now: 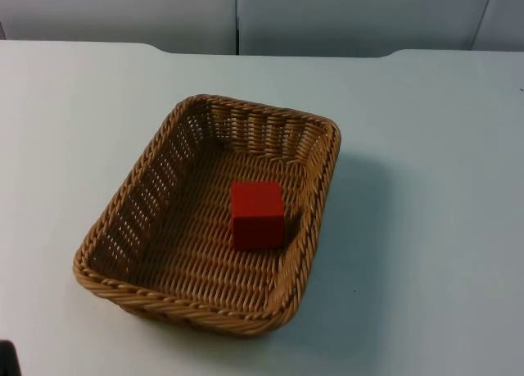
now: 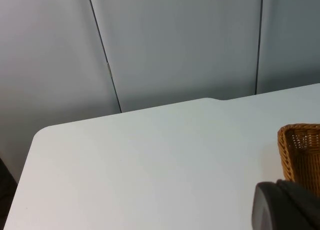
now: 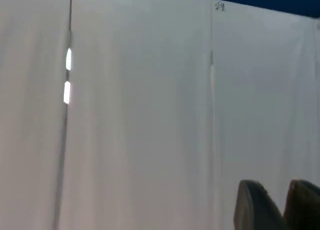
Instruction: Pick up the basket with the left hand and place the cube into the basket with the right hand.
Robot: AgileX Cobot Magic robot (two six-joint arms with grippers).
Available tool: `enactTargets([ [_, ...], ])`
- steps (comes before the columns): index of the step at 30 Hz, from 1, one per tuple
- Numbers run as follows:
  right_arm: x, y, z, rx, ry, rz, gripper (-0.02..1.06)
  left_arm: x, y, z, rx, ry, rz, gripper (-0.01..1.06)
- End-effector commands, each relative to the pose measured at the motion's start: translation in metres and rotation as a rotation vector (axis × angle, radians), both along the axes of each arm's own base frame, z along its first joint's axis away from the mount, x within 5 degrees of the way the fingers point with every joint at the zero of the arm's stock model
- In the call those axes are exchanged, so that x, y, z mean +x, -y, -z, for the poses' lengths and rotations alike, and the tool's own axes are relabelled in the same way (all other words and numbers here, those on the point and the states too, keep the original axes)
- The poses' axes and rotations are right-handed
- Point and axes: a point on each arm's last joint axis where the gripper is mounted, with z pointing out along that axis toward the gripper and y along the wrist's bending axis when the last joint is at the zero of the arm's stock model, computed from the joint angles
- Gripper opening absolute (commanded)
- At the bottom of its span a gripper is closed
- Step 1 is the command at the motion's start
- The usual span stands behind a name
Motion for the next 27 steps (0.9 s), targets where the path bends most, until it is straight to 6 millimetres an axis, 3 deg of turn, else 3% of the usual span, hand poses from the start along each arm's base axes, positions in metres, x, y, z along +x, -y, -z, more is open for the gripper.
enactTargets([
  [1,-0.002,0.002,0.001,-0.076,-0.037,0.076,0.20,0.000,0.000,0.000,-0.009,0.013,0.004,0.00],
  [5,-0.005,0.007,0.001,-0.399,-0.195,0.349,0.20,0.001,0.001,-0.004,-0.014,0.057,0.008,0.00],
  [12,-0.007,0.011,0.001,-0.514,-0.267,0.482,0.20,0.001,0.001,-0.004,-0.015,0.062,0.008,0.00],
  [15,-0.009,0.013,0.001,-0.680,-0.372,0.616,0.20,0.001,0.001,-0.004,-0.015,0.062,0.008,0.00],
  [17,-0.009,0.014,0.001,-0.663,-0.374,0.610,0.20,0.001,0.001,-0.004,-0.015,0.062,0.008,0.00],
  [20,-0.008,0.017,0.006,-0.499,-0.355,0.529,0.20,0.001,0.001,-0.004,-0.015,0.062,0.008,0.00],
  [24,-0.016,0.032,0.015,-0.449,-0.525,0.699,0.20,0.001,0.001,-0.003,-0.017,0.049,0.010,0.00],
  [27,-0.026,0.043,0.024,-0.274,-0.585,0.797,0.20,0.001,0.001,-0.002,-0.018,0.036,0.011,0.00],
])
